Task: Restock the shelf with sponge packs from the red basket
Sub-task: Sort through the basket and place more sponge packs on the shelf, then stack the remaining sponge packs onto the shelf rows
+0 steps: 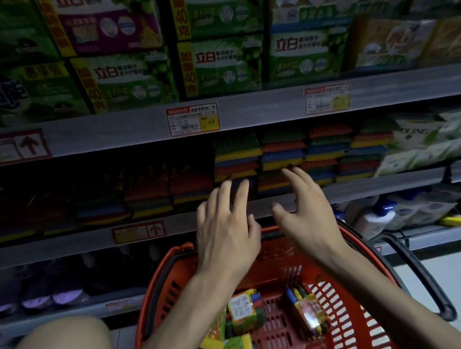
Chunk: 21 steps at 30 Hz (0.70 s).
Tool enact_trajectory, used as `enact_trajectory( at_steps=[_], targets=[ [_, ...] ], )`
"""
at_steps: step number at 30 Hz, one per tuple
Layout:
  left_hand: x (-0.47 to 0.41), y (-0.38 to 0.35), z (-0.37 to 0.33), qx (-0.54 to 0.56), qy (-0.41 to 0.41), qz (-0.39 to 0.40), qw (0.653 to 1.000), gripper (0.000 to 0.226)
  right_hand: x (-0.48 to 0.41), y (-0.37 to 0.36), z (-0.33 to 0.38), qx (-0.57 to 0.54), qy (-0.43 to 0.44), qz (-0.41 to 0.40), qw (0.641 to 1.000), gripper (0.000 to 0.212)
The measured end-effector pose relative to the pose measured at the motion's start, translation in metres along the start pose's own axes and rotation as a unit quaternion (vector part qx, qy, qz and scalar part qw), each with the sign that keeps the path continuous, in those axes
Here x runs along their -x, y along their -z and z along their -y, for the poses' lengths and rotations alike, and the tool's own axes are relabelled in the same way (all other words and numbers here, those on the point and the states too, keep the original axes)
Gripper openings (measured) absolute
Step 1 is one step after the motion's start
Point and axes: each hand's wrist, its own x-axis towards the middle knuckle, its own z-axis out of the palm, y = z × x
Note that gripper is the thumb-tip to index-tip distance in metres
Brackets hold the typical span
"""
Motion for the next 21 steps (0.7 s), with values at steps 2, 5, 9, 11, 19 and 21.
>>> enact_trajectory(
  at_steps=[2, 5, 9, 11, 19, 21],
  targets=[
    [0.005, 0.004, -0.001, 0.013, -0.003, 0.008, 1.0, 0.06, 0.005, 0.003, -0.001, -0.005, 0.013, -0.008, 1.0, 0.067],
    [0.019, 0.013, -0.003, 0.034, -0.015, 0.018, 0.999, 0.057, 0.018, 0.007, -0.004, 0.002, 0.032, -0.005, 0.999, 0.067],
    [0.043, 0.025, 0.005, 0.046, -0.034, 0.027, 0.998, 0.051, 0.042, 0.014, -0.016, 0.034, 0.041, 0.031, 0.998, 0.068],
    [0.059, 0.028, 0.013, 0.057, -0.036, 0.037, 0.997, 0.049, 0.055, 0.015, -0.024, 0.058, 0.049, 0.059, 0.995, 0.066],
    [0.118, 0.003, 0.065, 0.008, -0.018, 0.184, 0.983, 0.056, 0.094, 0.003, -0.066, 0.15, 0.015, 0.209, 0.966, 0.063],
    [0.127, -0.008, 0.078, -0.021, -0.009, 0.295, 0.955, 0.064, 0.095, -0.006, -0.083, 0.176, -0.033, 0.255, 0.95, 0.061]
  ],
)
